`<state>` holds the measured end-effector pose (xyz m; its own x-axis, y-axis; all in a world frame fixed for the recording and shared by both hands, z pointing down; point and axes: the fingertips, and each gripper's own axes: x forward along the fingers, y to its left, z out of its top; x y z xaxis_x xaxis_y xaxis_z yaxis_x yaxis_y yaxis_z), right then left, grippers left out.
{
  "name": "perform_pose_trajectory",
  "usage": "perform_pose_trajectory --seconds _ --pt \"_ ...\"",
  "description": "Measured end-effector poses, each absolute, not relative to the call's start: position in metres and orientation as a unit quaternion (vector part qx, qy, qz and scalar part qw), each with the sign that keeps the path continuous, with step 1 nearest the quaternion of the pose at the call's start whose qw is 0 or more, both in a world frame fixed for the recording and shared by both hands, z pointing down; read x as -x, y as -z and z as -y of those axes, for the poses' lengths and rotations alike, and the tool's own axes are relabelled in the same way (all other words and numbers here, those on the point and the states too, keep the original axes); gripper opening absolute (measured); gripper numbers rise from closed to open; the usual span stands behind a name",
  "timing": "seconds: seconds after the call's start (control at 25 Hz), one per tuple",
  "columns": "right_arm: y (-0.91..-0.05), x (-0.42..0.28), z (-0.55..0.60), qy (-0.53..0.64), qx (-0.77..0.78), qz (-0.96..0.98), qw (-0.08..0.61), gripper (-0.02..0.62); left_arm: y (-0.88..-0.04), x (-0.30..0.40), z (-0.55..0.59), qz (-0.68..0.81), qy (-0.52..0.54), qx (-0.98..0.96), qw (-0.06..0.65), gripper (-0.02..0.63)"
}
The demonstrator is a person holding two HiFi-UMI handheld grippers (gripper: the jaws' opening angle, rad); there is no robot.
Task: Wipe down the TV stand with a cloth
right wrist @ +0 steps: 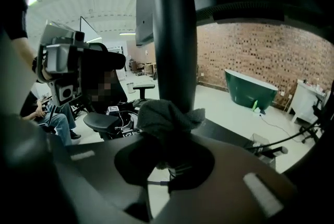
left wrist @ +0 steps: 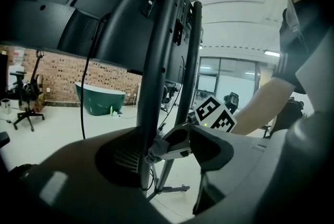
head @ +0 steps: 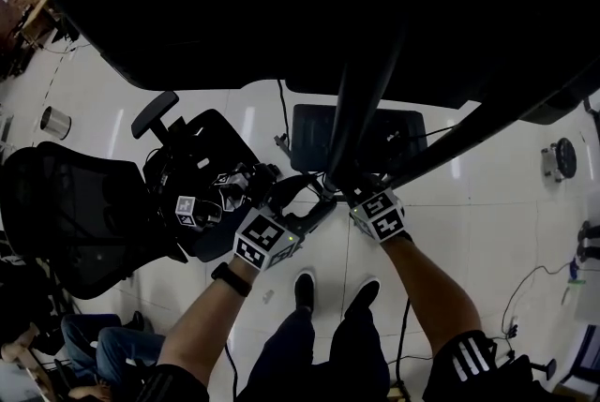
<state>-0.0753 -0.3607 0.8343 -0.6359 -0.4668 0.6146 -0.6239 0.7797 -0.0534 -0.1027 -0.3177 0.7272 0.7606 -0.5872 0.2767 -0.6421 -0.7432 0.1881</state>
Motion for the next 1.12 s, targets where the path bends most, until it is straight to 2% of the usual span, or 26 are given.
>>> perform_pose_trajectory --seconds 0.36,0.64,0.88,1.12 --pt "-0.928 0.064 0.368 -0.201 -0.334 0.865 0.315 0.035 -0.786 0.103 0.317 0.332 -0.117 -0.919 0.179 0.302" --pt "-0.966 0.063 0.365 -0.244 -0.339 0.845 0.333 0.035 -0.794 0.096 0.315 0.335 -0.114 -0.915 0.193 0.302" --pt "-0.931 0.057 0.345 -0.254 -0.336 0.856 0.300 0.034 -0.761 0.090 0.301 0.335 -0.105 -0.919 0.178 0.302" --pt "-0.815 0.047 0.307 -0.225 -0.326 0.894 0.210 0.034 -0.688 0.067 0.269 0.334 -0.073 -0.929 0.141 0.302"
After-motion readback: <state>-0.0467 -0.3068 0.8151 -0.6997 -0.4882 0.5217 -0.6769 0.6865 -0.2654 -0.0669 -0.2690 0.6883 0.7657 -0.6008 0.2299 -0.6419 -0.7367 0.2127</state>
